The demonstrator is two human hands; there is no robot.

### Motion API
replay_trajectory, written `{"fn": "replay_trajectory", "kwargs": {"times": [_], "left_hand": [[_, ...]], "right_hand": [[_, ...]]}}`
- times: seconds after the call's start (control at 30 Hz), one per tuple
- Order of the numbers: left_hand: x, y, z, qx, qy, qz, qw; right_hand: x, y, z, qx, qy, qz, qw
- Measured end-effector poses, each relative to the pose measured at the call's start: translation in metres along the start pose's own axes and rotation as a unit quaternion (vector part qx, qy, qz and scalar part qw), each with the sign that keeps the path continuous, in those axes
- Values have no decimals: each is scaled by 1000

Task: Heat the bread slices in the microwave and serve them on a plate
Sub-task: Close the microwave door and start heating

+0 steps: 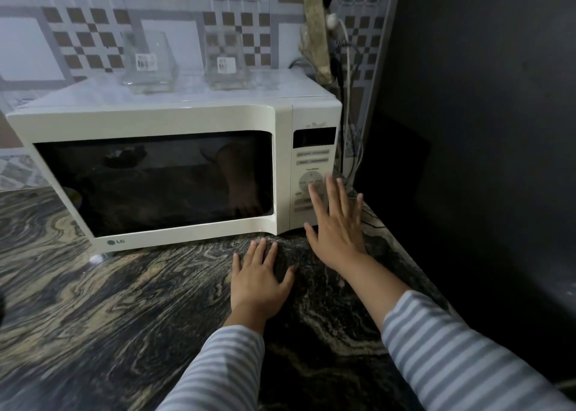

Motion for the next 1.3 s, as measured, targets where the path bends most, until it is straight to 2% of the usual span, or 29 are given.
{"fn": "replay_trajectory", "kwargs": {"times": [0.17, 0.47, 0.73, 1.07, 1.3], "left_hand": [[2, -1, 1, 1, -2, 2, 1000], [1, -3, 1, -3, 4, 0, 1000], [0, -1, 0, 0, 5, 6, 1000], [-1, 0, 0, -6, 1, -3, 1000], [-1, -2, 0, -12, 1, -3, 1000]], "right_hand": [[-4, -5, -3, -1, 1, 18, 1000], [-4, -9, -3, 10, 9, -11, 1000], [-7, -1, 3, 3, -7, 15, 1000], [61, 56, 1, 25, -100, 166, 981], [67, 61, -3, 55, -122, 133, 982]]}}
Point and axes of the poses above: each hand's wrist, its own y-axis away from the middle knuckle, its own x-axis out of the palm, z = x × y, the point moved 6 cm from there along -y, towards the middle knuckle, and after that the axes turned 1 degree about z, right-handed, at the moved point
